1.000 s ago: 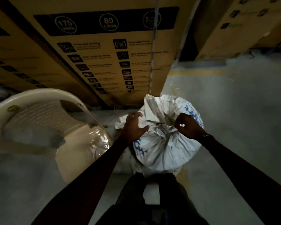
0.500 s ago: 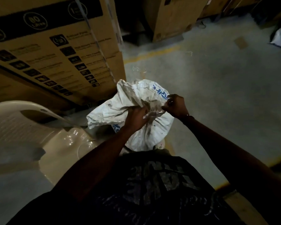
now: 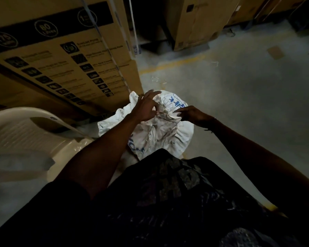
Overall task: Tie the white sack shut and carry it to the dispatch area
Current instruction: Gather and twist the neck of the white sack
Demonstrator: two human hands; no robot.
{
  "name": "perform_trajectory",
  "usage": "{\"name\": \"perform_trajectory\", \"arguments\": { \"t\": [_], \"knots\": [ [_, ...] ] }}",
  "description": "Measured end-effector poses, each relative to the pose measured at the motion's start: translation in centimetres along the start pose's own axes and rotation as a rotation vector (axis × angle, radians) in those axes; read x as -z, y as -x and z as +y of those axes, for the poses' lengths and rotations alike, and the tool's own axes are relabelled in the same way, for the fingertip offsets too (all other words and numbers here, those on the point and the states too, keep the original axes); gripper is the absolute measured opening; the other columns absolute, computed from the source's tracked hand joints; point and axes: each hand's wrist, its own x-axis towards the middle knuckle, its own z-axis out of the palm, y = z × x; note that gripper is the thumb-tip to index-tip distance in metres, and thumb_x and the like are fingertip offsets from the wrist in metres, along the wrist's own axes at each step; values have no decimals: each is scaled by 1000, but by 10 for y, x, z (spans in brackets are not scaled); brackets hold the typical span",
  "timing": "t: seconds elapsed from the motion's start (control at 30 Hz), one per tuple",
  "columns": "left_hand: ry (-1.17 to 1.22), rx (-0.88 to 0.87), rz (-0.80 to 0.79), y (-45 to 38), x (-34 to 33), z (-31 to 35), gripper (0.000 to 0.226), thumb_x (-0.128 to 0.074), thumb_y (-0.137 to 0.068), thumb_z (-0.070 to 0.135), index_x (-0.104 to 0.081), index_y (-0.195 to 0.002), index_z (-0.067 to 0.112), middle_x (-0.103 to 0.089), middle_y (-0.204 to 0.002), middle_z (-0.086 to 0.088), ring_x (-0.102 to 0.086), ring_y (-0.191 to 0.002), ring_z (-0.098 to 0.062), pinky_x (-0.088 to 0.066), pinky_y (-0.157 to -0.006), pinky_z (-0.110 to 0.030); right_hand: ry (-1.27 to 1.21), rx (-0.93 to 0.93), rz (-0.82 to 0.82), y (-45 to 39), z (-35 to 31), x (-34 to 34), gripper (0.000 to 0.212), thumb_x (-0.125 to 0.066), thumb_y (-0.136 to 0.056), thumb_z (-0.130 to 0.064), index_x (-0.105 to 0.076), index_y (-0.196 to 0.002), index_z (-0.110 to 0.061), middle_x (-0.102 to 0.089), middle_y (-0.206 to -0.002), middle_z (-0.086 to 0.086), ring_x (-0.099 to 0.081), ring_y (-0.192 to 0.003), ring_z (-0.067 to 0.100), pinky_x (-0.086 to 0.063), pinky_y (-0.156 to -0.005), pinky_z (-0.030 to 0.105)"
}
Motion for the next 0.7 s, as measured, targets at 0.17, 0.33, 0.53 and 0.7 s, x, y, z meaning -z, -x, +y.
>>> {"name": "perform_trajectory", "arguments": {
  "t": [0.17,0.33,0.53,0.7],
  "knots": [
    [-19,-117,-237,-15,12,2,5,-73,-86,16,-73,-91,16,-44,-162,5,-17,-160,-22,-1,-127,-54,-216,-29,-14,9,-3,-13,54,-45,-96,12,-85,-76,-19,-80,-88,-7,-72,-79,4,-55,-76,19],
    [-49,-207,-298,-18,16,11,5,-70,-88,22,-72,-92,19,-69,-103,2,-59,-103,-13,-28,-120,-51,-414,-99,233,12,17,-31,32,-44,-93,3,-71,-84,-9,-78,-79,-8,-66,-79,10,-48,-76,25],
    [145,-58,-167,-12,3,8,8,-81,-85,17,-81,-87,9,-77,-88,-5,-67,-88,-16,-49,-80,-31,-661,-28,450,19,21,-66,29,-46,-99,-3,-72,-89,-11,-74,-96,6,-66,-92,22,-51,-87,37],
    [257,21,-154,-6,4,5,5,-84,-80,11,-82,-82,7,-79,-81,-6,-65,-77,-7,-45,-75,-19,-260,67,384,17,40,-98,66,-93,-70,-24,-60,-126,-14,-64,-138,2,-62,-126,13,-52,-105,29]
  ]
}}
